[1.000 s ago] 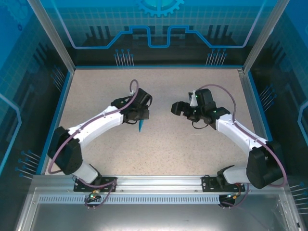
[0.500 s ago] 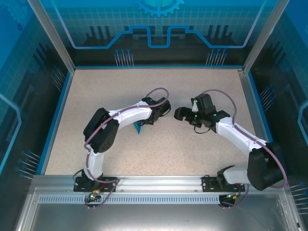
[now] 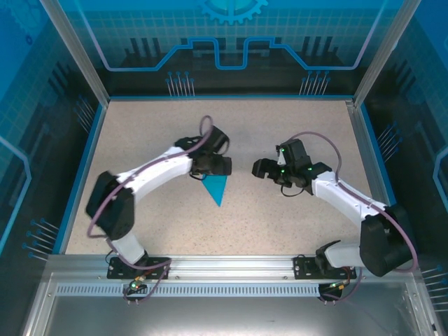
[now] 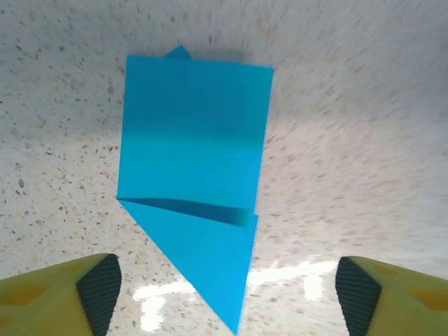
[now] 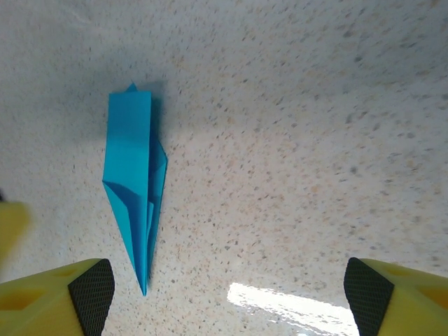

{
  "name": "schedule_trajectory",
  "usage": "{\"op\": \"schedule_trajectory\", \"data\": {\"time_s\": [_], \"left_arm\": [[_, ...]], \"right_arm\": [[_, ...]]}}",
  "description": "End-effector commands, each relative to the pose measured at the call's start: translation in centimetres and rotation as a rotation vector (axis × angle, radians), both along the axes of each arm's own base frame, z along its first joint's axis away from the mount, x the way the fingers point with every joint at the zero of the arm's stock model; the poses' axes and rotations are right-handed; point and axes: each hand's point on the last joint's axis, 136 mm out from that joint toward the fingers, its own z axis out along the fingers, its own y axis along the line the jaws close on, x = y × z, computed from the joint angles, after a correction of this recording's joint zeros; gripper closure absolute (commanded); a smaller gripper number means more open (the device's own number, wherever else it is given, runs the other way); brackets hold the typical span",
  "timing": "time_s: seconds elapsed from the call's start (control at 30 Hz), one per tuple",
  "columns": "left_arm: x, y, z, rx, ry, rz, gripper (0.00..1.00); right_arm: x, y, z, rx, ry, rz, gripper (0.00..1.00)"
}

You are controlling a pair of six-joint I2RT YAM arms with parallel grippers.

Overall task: Fold a paper plane with a square sheet of paper (pick it up from the middle)
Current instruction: Turn over the paper at the center of the table, then fold the wing for the fifth time at the center of the table.

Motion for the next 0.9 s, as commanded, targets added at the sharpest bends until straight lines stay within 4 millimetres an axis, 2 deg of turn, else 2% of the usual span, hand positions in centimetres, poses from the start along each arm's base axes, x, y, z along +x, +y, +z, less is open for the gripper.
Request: {"op": "schedule_trajectory", "data": {"time_s": [0.0,0.1,0.2,0.33,0.47,0.53,0.6,0.87], "left_arm": [[0.2,1.0,1.6,-0.188,-0.009,0.044,0.12],[0.3,4.9,0.8,-0.188,-0.009,0.168,0.09],[-0.1,8.0,-0.5,-0.201,0.008,0.275,0.07],[-0.8,10.9,-2.0,-0.220,0.029,0.375,0.05],[-1.6,13.7,-3.2,-0.224,0.043,0.465,0.04],[-2.0,14.6,-3.7,-0.231,0.049,0.495,0.02],[-2.2,15.3,-3.9,-0.237,0.054,0.512,0.02],[-2.3,15.3,-4.3,-0.254,0.068,0.504,0.02]], "right_arm": [[0.4,2.9,0.7,-0.059,-0.032,0.059,0.11],[-0.1,6.9,0.6,-0.084,-0.039,0.135,0.14],[-0.6,11.2,0.0,-0.094,-0.024,0.201,0.17],[-1.2,16.6,-1.3,-0.090,0.009,0.277,0.26],[-1.9,20.4,-2.8,-0.082,0.049,0.327,0.33],[-1.8,21.2,-3.5,-0.084,0.064,0.328,0.36],[-1.7,21.2,-4.7,-0.111,0.090,0.319,0.37],[-1.3,18.6,-8.2,-0.235,0.149,0.288,0.39]]}}
